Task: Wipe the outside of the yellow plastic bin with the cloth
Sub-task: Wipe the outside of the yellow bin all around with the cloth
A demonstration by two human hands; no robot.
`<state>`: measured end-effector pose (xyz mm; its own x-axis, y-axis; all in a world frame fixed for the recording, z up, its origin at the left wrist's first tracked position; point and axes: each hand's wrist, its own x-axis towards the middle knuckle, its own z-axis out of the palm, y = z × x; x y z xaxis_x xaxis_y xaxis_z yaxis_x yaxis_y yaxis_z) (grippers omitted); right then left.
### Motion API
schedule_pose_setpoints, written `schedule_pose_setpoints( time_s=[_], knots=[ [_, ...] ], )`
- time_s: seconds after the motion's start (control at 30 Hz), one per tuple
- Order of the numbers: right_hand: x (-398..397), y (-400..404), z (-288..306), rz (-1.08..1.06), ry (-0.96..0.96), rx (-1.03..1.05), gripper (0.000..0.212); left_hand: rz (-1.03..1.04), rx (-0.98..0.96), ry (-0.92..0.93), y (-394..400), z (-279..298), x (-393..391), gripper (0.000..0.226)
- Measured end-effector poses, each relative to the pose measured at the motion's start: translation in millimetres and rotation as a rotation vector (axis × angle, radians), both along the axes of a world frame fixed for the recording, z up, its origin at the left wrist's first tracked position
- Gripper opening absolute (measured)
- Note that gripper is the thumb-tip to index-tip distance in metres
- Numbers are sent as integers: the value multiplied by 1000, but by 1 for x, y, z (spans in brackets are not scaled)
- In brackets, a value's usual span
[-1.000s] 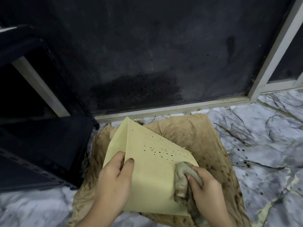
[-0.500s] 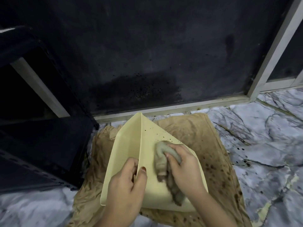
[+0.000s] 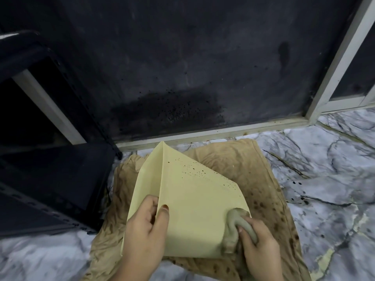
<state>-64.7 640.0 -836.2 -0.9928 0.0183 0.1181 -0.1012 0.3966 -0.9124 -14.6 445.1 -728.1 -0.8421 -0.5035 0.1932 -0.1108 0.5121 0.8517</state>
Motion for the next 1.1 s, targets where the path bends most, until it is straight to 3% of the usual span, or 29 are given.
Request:
schedule_pose_setpoints(
  time_s=[0.23,0.37,0.57,0.67,0.73,0.9,1.1],
  knots=[
    [5,-62,62,263,202,-110,23,-66,-57,-9,8,3,4,19],
    [-18,-73,74,282,173,-71,22,-80,-77,-69,8,5,5,3],
    [-43,-51,49,214,82,-31,25,-169,13,-243,0,12,-1,7],
    [-41,-31,22,154,45,22,24,-165,195,-359,-11,16,-12,31],
    [-37,-17,4,100,21,41,24,-96,219,-367,-16,15,-18,33],
    [-18,0,-20,13,-15,17,28,-30,110,-336,-21,16,-30,23],
    [0,-18,-2,61,77,-28,26,-8,-70,-269,-21,20,-37,37]
  ],
)
